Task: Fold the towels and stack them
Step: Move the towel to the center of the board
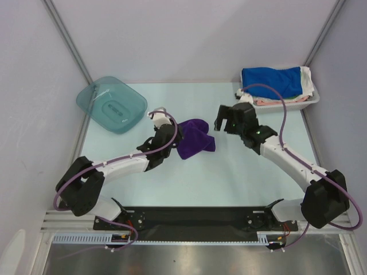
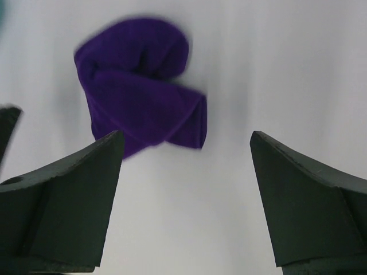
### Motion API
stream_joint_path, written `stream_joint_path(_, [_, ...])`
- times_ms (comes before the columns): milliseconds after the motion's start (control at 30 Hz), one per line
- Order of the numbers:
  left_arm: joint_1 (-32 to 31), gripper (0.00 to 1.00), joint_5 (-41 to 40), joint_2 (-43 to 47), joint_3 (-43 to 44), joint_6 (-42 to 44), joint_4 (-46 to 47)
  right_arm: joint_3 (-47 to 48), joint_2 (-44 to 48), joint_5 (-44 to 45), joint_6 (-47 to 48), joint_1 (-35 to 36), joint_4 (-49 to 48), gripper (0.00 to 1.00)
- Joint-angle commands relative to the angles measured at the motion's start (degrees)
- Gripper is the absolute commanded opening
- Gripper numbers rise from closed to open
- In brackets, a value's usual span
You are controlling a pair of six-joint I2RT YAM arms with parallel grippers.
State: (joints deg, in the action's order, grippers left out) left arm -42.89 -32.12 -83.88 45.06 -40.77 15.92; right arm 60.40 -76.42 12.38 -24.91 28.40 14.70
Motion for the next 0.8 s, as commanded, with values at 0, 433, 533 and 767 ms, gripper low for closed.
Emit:
stream_joint_path(0, [0.8, 0.45, 0.6, 4.7, -0.6, -1.9, -3.0, -4.0, 2.1, 2.7, -2.0, 5.9, 0.2, 0.95])
stream_joint_path(433, [11.4, 0.41, 8.9, 15.1, -9.2, -4.8, -8.7, 4.2, -21.6, 10.6, -3.1, 26.8, -4.7, 0.51])
stream_joint_path(533, [12.4, 0.42, 9.8, 19.1, -11.0, -4.5, -9.6, 8.2, -26.8, 11.4, -2.0, 28.5, -4.4, 0.50])
stream_joint_path(767, [13.6, 0.41, 11.5, 23.0, -13.2, -3.3, -10.5, 12.5, -33.7, 13.0, -1.7, 30.0, -4.2, 0.51])
